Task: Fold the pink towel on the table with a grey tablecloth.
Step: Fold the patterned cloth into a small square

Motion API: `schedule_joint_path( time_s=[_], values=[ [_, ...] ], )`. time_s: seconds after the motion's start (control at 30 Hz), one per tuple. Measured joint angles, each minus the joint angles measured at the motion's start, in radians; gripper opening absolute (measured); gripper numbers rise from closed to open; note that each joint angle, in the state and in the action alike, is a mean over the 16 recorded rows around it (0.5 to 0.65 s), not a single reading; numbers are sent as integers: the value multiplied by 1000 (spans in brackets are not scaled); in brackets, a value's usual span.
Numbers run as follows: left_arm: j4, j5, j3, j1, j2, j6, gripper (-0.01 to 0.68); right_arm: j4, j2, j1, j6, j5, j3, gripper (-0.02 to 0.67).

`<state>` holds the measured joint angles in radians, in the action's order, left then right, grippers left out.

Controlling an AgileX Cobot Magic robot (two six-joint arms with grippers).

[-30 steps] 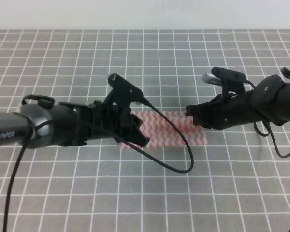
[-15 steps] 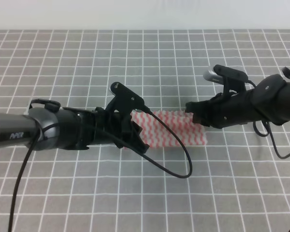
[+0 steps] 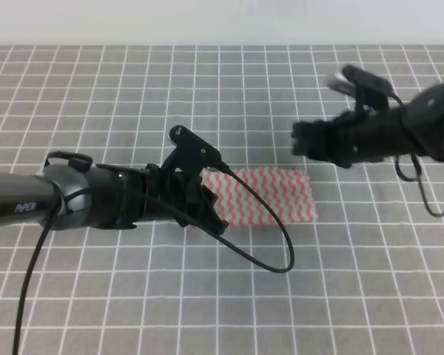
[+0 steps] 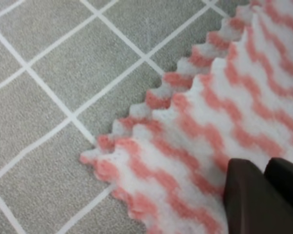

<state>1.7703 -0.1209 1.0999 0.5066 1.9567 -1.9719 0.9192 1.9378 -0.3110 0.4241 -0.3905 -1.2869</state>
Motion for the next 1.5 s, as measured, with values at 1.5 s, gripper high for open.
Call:
schedule_joint_path(
  time_s=[1.5],
  values=[
    [-21,-110,-2,0,-136,245,26,-120,12,-26,7,-254,-78,-15]
  ],
)
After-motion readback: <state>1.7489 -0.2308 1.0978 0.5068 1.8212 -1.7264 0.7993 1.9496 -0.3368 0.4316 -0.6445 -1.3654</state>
